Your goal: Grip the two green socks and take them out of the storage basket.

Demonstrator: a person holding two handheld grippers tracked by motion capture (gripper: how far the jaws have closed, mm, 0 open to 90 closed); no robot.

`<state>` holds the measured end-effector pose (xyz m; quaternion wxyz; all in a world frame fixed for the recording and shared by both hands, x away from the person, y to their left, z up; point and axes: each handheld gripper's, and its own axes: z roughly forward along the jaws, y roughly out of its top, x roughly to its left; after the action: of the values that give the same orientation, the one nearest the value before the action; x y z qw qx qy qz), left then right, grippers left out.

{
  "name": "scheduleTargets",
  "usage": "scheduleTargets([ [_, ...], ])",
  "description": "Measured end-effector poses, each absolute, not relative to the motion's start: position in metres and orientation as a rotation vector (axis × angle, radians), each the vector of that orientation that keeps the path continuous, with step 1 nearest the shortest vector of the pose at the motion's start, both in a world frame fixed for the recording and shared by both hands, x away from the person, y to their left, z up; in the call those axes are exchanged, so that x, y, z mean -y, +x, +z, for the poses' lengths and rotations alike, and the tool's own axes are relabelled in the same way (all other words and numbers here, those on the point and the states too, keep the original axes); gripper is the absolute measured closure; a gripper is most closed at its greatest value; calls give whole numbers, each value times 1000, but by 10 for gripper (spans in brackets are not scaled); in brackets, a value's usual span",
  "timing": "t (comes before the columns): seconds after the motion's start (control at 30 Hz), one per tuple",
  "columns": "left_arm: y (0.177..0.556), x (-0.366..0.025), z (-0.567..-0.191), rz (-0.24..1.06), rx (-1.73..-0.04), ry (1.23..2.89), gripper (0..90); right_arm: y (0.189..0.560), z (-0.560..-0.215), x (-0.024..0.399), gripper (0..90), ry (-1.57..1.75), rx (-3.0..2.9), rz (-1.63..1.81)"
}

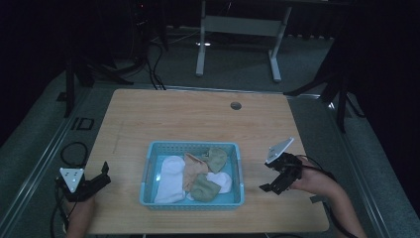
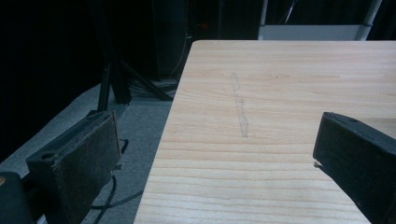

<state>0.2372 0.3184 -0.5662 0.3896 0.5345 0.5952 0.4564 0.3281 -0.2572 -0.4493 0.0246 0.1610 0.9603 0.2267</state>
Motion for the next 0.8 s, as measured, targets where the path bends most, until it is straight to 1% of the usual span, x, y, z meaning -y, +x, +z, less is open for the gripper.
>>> scheduleTargets([
  [0.4, 237, -319, -566, 1157, -1513, 1357, 4, 329, -430, 231, 126, 426, -2983, 716],
  [0.8, 237, -319, -566, 1156, -1513, 1358, 3, 331, -427, 205, 124, 359, -2996, 727],
])
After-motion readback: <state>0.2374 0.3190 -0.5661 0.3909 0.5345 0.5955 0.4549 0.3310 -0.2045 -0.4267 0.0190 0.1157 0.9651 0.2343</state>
